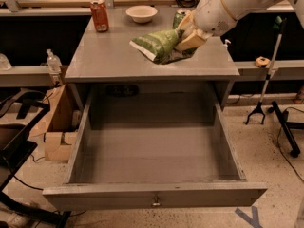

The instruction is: Place green jalapeno chip bag into top drawer

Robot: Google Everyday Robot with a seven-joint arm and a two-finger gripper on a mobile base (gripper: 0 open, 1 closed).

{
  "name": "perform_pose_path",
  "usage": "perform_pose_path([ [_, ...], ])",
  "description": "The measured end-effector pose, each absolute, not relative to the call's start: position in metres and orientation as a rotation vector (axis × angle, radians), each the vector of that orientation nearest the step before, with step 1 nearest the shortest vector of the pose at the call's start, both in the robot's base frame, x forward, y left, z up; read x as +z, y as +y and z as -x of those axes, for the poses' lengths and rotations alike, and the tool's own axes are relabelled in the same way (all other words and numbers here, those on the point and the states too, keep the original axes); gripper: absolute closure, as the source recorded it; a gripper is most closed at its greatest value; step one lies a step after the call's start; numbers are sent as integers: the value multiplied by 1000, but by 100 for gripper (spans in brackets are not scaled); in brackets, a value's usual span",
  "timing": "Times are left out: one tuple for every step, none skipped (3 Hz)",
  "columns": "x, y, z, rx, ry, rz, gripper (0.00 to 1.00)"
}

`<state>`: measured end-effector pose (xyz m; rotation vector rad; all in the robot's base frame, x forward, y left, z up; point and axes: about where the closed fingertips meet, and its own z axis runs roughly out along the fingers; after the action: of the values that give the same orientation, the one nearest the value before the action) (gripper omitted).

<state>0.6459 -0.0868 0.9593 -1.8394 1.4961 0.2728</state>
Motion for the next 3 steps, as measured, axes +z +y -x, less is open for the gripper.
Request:
perform_pose_path([
  [952,-97,-617,249,1613,1913,100],
  [942,-118,-579,159,1729,1945,100],
  [904,-140,-540,34,1868,1894,100],
])
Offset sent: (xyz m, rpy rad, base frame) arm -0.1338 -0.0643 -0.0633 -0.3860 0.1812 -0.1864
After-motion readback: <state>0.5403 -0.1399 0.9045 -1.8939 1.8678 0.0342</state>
